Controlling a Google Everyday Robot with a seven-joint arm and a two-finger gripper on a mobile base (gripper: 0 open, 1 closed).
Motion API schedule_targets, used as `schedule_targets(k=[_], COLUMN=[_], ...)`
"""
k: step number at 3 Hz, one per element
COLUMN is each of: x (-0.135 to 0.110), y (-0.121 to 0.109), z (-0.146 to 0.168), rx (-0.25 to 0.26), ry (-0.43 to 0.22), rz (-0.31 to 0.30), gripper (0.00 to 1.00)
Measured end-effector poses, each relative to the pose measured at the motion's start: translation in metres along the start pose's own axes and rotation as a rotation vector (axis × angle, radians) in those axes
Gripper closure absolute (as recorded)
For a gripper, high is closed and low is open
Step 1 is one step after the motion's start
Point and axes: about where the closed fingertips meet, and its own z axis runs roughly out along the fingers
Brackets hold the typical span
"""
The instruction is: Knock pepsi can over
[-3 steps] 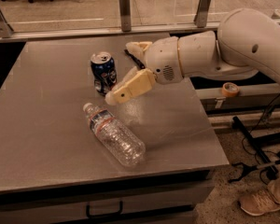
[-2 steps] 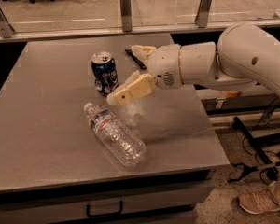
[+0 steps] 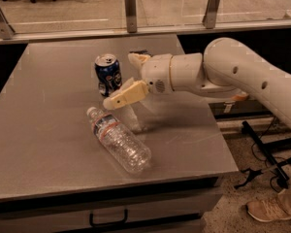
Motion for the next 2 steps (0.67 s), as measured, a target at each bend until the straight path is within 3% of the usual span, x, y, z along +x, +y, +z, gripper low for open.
schedule_targets(k=[1,2], x=[0.018,0.030], y=[-0.011,-0.025], z=[0.021,0.026], rx=[-0.015,-0.004], ry=[-0.002,-0.011], rz=[0.012,0.025], gripper=[0.00,0.17])
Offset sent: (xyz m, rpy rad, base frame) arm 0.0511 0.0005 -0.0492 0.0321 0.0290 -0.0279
